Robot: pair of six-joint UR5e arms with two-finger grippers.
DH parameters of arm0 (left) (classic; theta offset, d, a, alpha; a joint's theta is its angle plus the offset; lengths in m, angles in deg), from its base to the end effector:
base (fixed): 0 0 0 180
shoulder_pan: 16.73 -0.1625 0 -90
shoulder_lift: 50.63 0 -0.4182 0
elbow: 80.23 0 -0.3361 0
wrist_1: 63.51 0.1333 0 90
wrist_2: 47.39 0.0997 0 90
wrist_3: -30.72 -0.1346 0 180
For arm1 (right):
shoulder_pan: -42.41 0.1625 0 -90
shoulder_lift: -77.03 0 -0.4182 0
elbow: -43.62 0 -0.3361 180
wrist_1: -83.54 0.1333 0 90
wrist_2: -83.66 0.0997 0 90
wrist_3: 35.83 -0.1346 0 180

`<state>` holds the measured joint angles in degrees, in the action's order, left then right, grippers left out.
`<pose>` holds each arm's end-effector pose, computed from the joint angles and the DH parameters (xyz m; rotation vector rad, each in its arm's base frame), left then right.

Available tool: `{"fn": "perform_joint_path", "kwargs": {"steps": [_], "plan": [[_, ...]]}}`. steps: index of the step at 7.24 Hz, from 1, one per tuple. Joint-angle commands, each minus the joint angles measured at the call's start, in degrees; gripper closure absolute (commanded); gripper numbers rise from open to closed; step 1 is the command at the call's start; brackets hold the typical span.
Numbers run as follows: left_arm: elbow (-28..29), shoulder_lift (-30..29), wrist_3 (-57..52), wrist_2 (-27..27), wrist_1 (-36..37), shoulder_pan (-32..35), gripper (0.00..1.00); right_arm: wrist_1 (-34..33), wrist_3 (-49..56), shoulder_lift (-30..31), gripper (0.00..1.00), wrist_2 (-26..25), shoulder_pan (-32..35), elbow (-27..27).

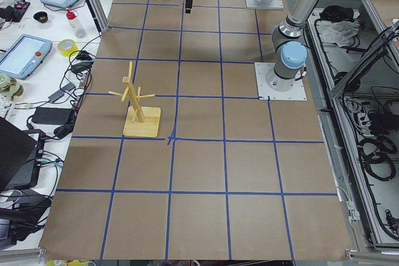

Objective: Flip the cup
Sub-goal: 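Lower the right gripper onto the upside-down light-blue cup and grasp it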

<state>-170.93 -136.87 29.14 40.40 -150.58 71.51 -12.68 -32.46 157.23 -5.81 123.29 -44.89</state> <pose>-0.1255 -0.4254 0.4744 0.0017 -3.1018 0.1640 0.0538 -0.5135 0.3879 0.1572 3.1240 0.0551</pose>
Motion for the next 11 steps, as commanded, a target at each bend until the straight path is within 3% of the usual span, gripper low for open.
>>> {"fn": "perform_joint_path", "kwargs": {"steps": [1,4,5,7,11], "plan": [[-0.1,0.0,0.0,-0.2,0.0,0.0,0.00,-14.5,3.1,-5.2,0.00,0.0,-0.2,-5.2],[-0.1,-0.1,0.1,-0.1,0.0,0.0,0.00,-29.2,7.8,-11.2,0.00,-1.7,-0.2,-9.9],[0.0,0.0,0.3,0.5,-0.3,0.0,0.03,-29.6,8.9,-11.9,0.00,-5.1,-0.2,-9.9],[0.1,-0.1,1.4,0.1,-0.4,-0.1,0.11,-34.2,8.8,-15.7,0.00,-4.9,-0.2,-10.0],[0.1,-0.1,1.4,0.6,-0.4,0.0,0.05,-38.8,9.0,-19.7,0.02,-4.8,-0.5,-8.2]]}}
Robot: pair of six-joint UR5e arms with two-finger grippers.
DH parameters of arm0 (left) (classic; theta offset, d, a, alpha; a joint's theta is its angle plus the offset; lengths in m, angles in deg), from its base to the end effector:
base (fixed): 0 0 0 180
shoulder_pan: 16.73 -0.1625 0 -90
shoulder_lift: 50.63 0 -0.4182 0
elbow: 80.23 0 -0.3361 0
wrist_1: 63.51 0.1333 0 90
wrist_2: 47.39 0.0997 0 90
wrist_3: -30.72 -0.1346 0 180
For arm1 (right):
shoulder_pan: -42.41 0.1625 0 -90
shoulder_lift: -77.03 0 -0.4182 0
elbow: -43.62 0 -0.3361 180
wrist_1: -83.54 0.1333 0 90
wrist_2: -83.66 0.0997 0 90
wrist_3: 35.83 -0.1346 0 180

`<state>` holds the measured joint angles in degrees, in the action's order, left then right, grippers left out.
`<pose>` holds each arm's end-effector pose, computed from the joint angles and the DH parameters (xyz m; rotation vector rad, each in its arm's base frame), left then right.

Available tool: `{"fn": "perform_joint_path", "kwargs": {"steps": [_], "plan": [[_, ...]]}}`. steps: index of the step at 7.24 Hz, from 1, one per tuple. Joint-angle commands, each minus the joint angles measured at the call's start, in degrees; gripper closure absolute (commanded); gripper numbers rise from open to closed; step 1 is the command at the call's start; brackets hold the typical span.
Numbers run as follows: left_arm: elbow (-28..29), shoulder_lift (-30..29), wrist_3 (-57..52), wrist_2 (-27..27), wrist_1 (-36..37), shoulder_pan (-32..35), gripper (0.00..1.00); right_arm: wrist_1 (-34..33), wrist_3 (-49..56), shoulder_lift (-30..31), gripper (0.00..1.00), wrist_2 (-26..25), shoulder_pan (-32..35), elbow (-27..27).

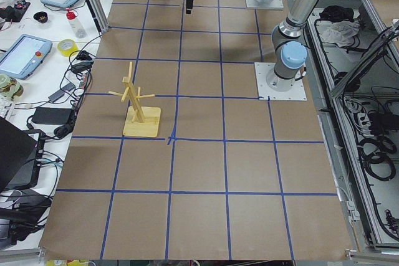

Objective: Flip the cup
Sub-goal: 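Lower the right gripper onto the upside-down light-blue cup and grasp it, then lift the cup with the right gripper and carry it toward the left gripper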

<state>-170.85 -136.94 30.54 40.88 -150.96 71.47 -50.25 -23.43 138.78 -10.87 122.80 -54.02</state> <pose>-0.1241 -0.4252 0.4737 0.0417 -3.1091 0.1534 0.0229 -0.5997 0.2147 0.0655 -3.0317 0.1826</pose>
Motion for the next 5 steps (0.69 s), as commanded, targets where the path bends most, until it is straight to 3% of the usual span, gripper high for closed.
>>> {"fn": "perform_joint_path", "kwargs": {"steps": [1,3,5], "plan": [[0.0,0.0,0.0,0.2,0.0,0.0,0.03,-1.5,0.1,-2.1,0.01,0.4,-0.1,2.7],[0.0,0.1,0.0,0.2,0.0,0.0,0.00,-1.5,0.2,-5.0,0.02,0.3,-0.1,5.9],[0.0,0.0,0.0,0.2,0.0,0.0,0.00,-1.4,0.4,-5.8,0.02,0.7,-0.1,5.4]]}}
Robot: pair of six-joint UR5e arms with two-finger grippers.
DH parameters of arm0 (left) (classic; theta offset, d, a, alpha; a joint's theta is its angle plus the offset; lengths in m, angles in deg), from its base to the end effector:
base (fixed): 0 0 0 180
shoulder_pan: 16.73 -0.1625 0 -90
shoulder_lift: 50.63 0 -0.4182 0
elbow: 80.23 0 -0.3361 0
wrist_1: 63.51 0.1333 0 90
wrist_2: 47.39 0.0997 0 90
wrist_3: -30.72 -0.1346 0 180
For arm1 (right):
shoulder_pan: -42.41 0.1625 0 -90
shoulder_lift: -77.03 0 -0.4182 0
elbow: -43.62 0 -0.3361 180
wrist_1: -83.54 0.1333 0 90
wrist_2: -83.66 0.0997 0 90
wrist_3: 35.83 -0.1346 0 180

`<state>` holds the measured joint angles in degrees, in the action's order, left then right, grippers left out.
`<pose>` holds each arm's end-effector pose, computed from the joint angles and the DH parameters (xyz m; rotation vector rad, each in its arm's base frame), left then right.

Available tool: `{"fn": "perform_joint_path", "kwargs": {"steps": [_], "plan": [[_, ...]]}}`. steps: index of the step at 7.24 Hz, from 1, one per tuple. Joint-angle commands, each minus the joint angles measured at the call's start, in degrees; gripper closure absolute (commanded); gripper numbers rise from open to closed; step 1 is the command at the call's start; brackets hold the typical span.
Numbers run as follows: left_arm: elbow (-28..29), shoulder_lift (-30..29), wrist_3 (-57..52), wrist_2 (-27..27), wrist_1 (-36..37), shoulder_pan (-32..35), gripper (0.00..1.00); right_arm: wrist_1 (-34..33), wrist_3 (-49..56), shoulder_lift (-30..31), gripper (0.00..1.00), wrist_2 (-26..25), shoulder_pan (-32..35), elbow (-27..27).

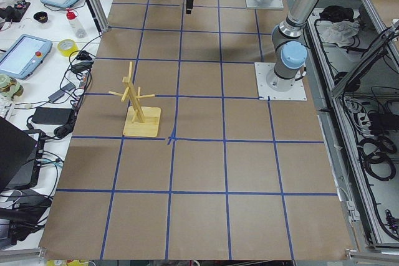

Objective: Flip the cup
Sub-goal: 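Lift the cup with the right gripper and carry it toward the left gripper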

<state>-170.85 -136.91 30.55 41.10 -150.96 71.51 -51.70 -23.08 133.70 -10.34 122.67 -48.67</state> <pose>-0.1239 -0.4249 0.4739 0.0412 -3.1128 0.1543 0.0166 -0.6357 0.2004 0.0707 -3.0311 0.2296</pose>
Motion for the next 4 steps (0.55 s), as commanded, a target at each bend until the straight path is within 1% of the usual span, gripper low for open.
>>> {"fn": "perform_joint_path", "kwargs": {"steps": [1,2,3,4], "plan": [[0.0,0.1,0.0,-0.1,0.0,0.0,0.00,0.1,0.1,-1.2,0.02,0.3,0.0,0.1],[0.0,0.1,0.0,-0.1,0.0,0.0,0.00,0.1,0.1,-1.3,0.04,0.1,-0.2,0.1],[0.0,0.1,0.0,-0.3,0.0,0.0,0.00,0.1,0.3,-1.5,0.29,-0.6,-0.2,0.1],[0.0,0.1,0.1,-0.2,0.0,0.0,0.00,0.1,0.3,-1.4,0.83,-0.9,-0.2,0.2]]}}
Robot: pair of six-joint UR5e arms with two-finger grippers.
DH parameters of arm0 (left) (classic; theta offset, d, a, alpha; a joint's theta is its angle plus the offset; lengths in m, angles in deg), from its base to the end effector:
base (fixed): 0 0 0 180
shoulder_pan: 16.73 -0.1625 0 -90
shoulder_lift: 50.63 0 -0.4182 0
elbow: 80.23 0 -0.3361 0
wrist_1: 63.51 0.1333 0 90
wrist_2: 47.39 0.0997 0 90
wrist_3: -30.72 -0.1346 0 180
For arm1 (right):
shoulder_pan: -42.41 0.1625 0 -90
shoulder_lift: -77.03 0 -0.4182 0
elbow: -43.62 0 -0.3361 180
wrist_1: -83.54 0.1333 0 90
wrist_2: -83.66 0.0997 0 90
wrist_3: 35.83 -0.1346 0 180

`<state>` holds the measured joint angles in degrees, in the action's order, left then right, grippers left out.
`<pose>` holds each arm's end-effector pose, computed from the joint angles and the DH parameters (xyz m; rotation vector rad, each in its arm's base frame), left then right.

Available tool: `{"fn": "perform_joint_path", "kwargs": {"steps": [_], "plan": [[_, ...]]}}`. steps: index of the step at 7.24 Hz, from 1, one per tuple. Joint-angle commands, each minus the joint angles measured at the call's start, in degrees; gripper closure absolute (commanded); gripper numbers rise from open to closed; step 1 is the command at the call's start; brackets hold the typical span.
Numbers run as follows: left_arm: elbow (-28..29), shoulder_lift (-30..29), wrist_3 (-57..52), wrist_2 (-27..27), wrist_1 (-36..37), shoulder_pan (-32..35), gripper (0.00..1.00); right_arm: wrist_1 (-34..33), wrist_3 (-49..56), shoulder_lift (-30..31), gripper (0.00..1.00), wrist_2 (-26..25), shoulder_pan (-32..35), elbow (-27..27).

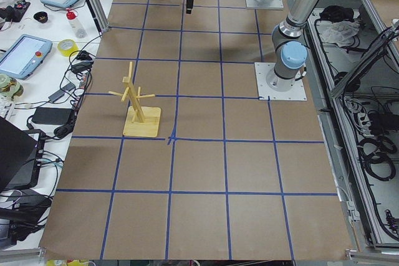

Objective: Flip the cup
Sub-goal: 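Lift the cup with the right gripper and carry it toward the left gripper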

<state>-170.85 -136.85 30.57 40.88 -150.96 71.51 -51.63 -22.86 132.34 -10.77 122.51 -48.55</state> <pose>-0.1244 -0.4246 0.4744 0.0413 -3.1089 0.1558 0.0136 -0.6368 0.1864 0.0727 -3.0303 0.1926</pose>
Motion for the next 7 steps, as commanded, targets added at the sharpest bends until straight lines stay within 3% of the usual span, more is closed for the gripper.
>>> {"fn": "perform_joint_path", "kwargs": {"steps": [1,2,4,7], "plan": [[0.0,0.0,0.7,-0.1,-0.1,0.0,0.00,0.6,0.3,0.8,0.93,-0.2,0.0,0.9],[0.0,0.0,0.8,0.0,-0.1,0.0,0.00,0.9,0.9,2.2,0.95,0.5,0.1,0.9],[0.0,0.0,0.8,0.2,-0.1,0.0,0.00,1.0,12.4,4.4,0.95,1.8,3.6,1.7],[0.0,0.1,0.6,0.2,-0.1,-0.1,0.00,0.6,36.2,2.4,0.94,2.3,17.8,3.1]]}}
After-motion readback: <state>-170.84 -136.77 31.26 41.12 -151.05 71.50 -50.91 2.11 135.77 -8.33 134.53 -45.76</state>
